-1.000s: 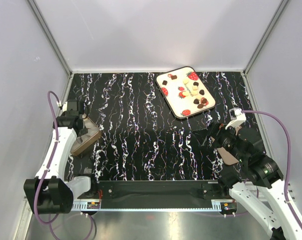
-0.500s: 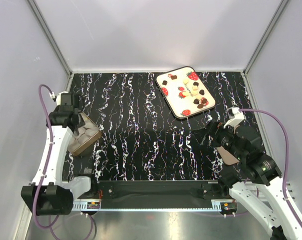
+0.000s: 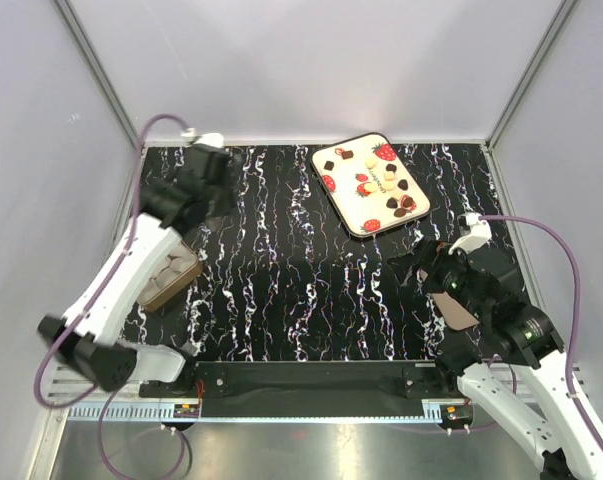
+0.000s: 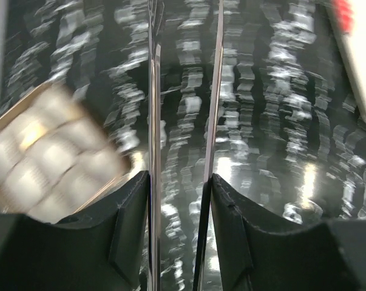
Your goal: Pack the chocolate
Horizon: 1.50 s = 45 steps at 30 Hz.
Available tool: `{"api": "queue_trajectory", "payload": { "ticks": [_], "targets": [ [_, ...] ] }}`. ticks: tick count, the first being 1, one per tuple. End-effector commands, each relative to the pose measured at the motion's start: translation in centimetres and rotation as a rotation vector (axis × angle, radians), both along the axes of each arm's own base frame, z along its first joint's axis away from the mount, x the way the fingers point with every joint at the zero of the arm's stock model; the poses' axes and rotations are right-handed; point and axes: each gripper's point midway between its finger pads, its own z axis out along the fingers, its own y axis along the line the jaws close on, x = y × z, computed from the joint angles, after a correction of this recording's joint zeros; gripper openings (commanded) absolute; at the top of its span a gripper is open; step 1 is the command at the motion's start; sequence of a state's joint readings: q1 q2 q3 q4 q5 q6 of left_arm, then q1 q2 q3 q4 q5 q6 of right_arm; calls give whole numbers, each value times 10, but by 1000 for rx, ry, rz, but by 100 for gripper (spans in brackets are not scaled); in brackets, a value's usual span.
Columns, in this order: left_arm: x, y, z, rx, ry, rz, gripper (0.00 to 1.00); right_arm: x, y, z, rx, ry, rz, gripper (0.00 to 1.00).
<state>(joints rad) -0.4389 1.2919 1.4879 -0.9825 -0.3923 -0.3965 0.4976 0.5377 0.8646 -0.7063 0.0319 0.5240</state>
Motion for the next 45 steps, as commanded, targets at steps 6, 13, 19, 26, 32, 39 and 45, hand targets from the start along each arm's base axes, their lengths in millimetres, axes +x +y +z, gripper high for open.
{"api": "queue_trajectory", "payload": {
  "ticks": [6,13,19,26,32,39,45],
  "targets": [
    [54,-147,0,27,-97,-326,48,-2,-19,23,-12,-44,-86,100],
    [79,-217,-36,28,-121,-494,51,1,-18,23,-3,-39,-94,100],
    [96,-254,-74,30,-113,-580,52,8,-16,19,-28,-27,-97,100],
    [114,-286,-123,72,-47,-629,51,9,-15,18,-14,-19,-104,100],
    [124,-300,-140,83,-39,-639,52,5,-19,20,-11,-25,-112,100],
    [129,-306,-152,86,-35,-649,56,3,-19,21,-9,-27,-107,100],
    [129,-315,-158,63,-28,-666,56,4,-20,23,-16,-33,-110,100]
  ]
}}
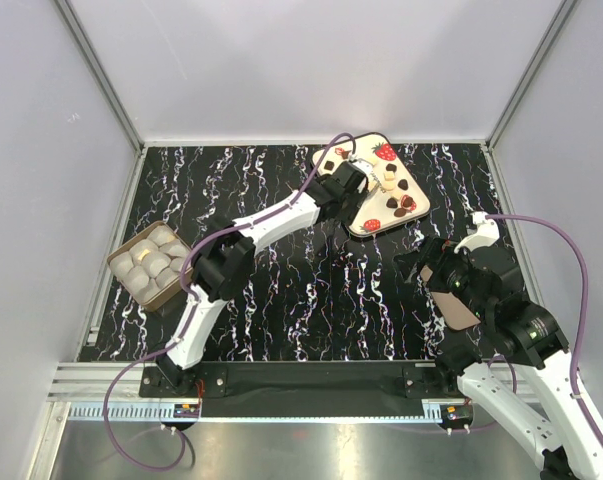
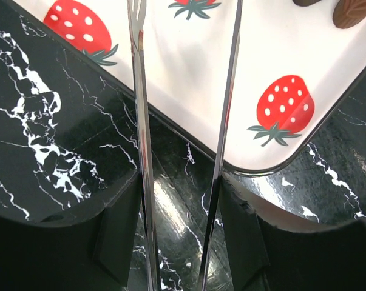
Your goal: Pack the chocolate
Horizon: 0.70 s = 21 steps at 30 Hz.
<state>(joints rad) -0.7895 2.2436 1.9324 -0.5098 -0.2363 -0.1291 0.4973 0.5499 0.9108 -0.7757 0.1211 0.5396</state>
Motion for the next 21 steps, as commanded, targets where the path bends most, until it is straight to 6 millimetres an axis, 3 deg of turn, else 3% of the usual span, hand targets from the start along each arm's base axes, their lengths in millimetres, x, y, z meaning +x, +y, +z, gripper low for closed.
{"api": "queue_trajectory", "payload": {
  "ticks": [1,16,21],
  "targets": [
    [12,-22,24,-87,-60,-27,56,3,-3,20,14,-55,-22,100],
    [17,-29,7,-84,-35,-12,51,5,-3,22,2,-64,-21,100],
    [16,-29,10,-84,-40,-9,48,5,-2,20,8,-58,-17,100]
  ]
}}
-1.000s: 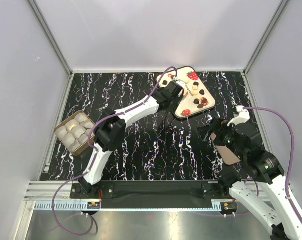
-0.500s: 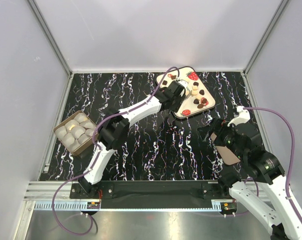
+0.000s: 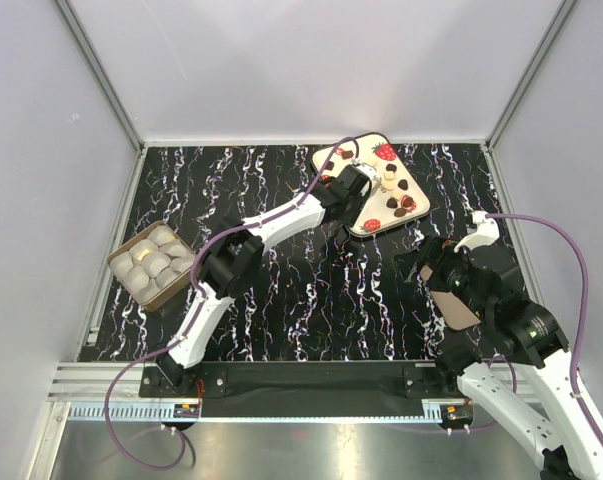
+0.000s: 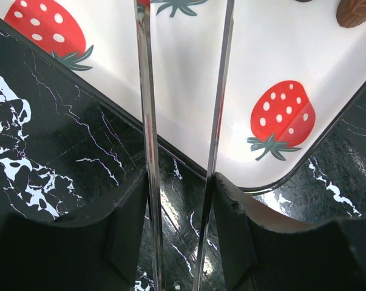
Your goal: Pack the chocolate
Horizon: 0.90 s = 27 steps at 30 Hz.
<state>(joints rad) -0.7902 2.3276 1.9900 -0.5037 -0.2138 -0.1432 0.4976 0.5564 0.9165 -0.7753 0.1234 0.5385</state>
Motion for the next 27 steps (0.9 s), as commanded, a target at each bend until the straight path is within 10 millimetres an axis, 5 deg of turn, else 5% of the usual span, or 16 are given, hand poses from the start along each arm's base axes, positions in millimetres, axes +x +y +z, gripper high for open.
{"api": "queue_trajectory", "payload": {
  "ticks": [1,27],
  "targets": [
    [12,-16,36,-83,-71,4,47,4,-3,18,10,-57,-18,100],
    [-7,9,82,-101,-98,52,35,6,0,18,30,-65,-22,100]
  ]
}}
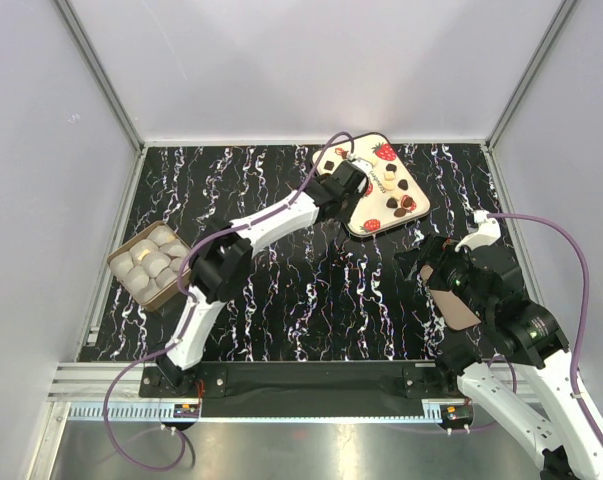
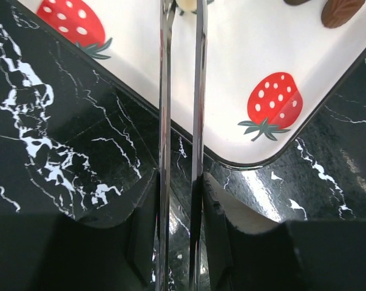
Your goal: Pack the chocolate
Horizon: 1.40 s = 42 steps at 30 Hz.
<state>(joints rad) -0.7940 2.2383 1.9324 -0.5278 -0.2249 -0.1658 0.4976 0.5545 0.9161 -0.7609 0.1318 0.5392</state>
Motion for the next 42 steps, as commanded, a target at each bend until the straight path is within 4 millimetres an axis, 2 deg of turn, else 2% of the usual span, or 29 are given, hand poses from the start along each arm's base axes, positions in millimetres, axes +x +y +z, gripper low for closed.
{"api": "queue_trajectory", "payload": {
  "ticks": [1,10,13,16,19,20,22,23,24,25,26,27,28,30,31,32,34,35,38,41,42],
  "targets": [
    [5,0,60,-88,-96,37,34,4,0,14,24,-48,-12,100],
    [-1,23,97,-80,-129,111,33,6,4,15,38,-53,-1,100],
    [-4,46,107,-36,-131,190,31,6,8,15,46,-49,12,100],
    [-10,80,118,-23,-112,280,30,4,11,14,60,-50,31,100],
    [-22,121,132,-9,-103,383,32,2,15,15,70,-58,55,100],
    [-27,146,133,30,-96,441,33,0,16,15,75,-60,68,100],
    [-44,179,146,27,-99,526,33,-1,19,16,80,-67,85,100],
    [-49,204,145,38,-82,600,33,-3,21,13,83,-64,102,100],
    [-60,223,137,55,-53,639,33,-4,23,11,85,-60,111,100],
    [-72,242,152,21,-65,680,33,-3,25,11,90,-67,119,100],
    [-79,267,154,21,-58,743,32,-4,26,9,92,-66,128,100],
    [-91,284,144,30,-36,790,32,-7,29,8,100,-63,152,100],
    [-105,301,161,-16,-68,826,33,-7,31,10,105,-72,162,100],
    [-123,338,153,2,-49,928,33,-10,35,11,115,-73,187,100],
    [-136,354,165,-24,-79,969,33,-11,37,11,119,-76,201,100],
    [-147,377,164,-2,-77,1038,33,-12,39,11,123,-74,211,100],
    [-163,399,161,11,-81,1101,33,-13,41,11,126,-72,226,100],
    [-173,418,167,-7,-105,1166,33,-14,43,10,128,-66,239,100],
    [-189,445,164,-6,-117,1236,33,-18,45,7,127,-48,262,99],
    [-198,464,154,23,-97,1302,33,-22,45,5,121,-35,272,100],
    [-201,465,145,39,-75,1307,33,-24,44,2,116,-24,273,100]
  ]
}}
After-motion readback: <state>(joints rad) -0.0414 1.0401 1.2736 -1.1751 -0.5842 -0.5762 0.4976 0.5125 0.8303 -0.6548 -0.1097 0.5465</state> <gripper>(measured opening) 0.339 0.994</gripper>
